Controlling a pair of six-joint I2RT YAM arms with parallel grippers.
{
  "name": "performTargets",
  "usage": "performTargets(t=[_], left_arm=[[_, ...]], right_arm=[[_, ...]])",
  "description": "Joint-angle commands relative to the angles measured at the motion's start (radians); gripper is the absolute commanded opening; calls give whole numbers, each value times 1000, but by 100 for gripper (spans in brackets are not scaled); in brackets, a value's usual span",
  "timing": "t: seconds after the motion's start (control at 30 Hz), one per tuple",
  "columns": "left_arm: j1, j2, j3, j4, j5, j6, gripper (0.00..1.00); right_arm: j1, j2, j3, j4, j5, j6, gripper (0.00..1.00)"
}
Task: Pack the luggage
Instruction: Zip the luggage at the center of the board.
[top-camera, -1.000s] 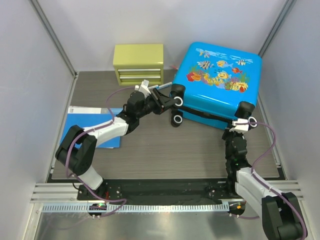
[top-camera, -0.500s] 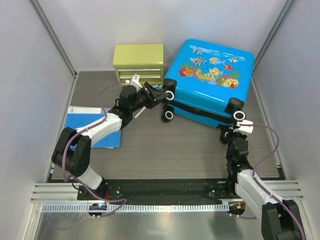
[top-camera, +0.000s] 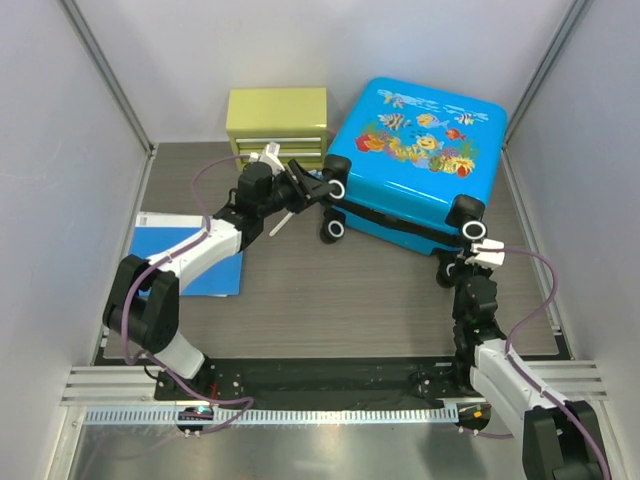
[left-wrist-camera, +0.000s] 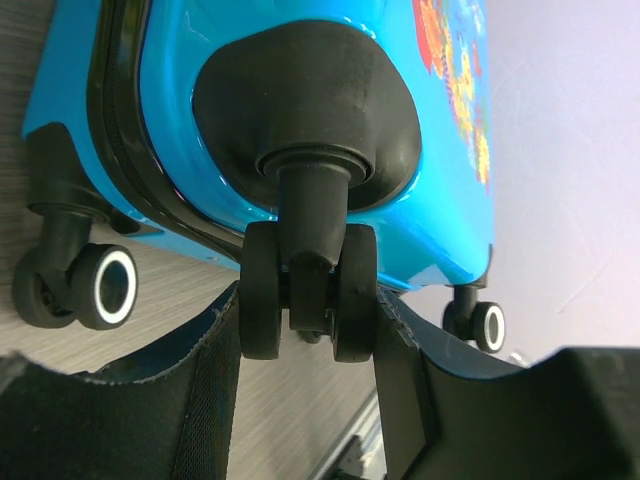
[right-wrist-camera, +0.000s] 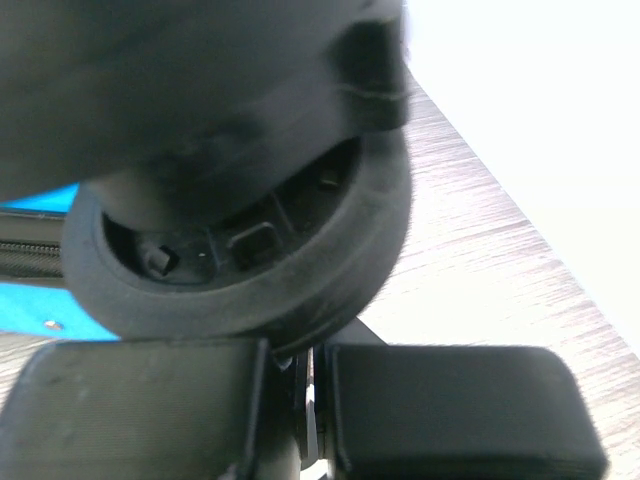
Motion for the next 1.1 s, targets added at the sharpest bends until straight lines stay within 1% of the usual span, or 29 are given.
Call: performTargets(t=[0.0, 0.03, 0.07, 0.1, 0.13, 0.2, 0.23, 0.3, 0.37, 0.4, 0.43, 0.53, 0.63, 0.67, 0.73, 0.77, 0.8, 0.87, 0.9, 0.93, 0.97, 1.07], left_arm=[[98, -104, 140, 52, -100, 91, 4], [98, -110, 142, 40, -101, 96, 11], [97, -114, 142, 32, -109, 101, 28], [97, -131, 145, 23, -114, 119, 35], [95, -141, 147, -3, -124, 130, 46], [80, -164, 153, -29, -158, 172, 51], [75, -183, 156, -61, -167, 188, 56], [43, -202, 185, -109, -215, 232, 62], [0, -229, 206, -176, -259, 311, 68], [-12, -239, 205, -189, -279, 329, 69], [-24, -251, 202, -204, -331, 357, 71], [-67, -286, 193, -224, -379, 389, 72], [-193, -268, 222, -246, -426, 430, 71], [-268, -248, 248, -249, -442, 437, 71], [-330, -166, 284, -249, -431, 421, 71], [-391, -133, 327, -249, -428, 415, 72], [-417, -60, 352, -250, -427, 414, 71], [-483, 8, 437, -263, -408, 406, 72], [-500, 89, 473, -272, -398, 395, 72], [-515, 127, 513, -302, -385, 388, 72], [-538, 170, 588, -318, -369, 380, 72], [-575, 296, 701, -356, -327, 346, 75]], right_arm=[[-39, -93, 55, 51, 44, 21, 1], [-39, -110, 58, 8, 32, 29, 1], [-39, -140, 61, -7, 24, 38, 1], [-37, -153, 64, -23, 9, 58, 1], [-39, -162, 61, -38, -20, 69, 1], [-37, -170, 61, -46, -40, 83, 1], [-36, -165, 62, -55, -45, 86, 1], [-36, -156, 67, -60, -71, 103, 1], [-28, -157, 68, -70, -104, 120, 1], [-23, -162, 69, -75, -115, 133, 1], [-19, -168, 69, -89, -125, 141, 1], [1, -189, 67, -115, -141, 149, 1], [7, -203, 56, -121, -143, 156, 1], [7, -202, 53, -121, -143, 158, 1], [9, -190, 55, -119, -145, 158, 1], [9, -187, 55, -116, -148, 158, 1], [12, -182, 56, -115, -148, 158, 1], [12, -177, 59, -115, -149, 158, 1], [14, -177, 61, -116, -149, 160, 1], [14, -179, 59, -118, -149, 158, 1], [12, -180, 59, -118, -148, 157, 1], [14, -183, 61, -119, -148, 161, 1]])
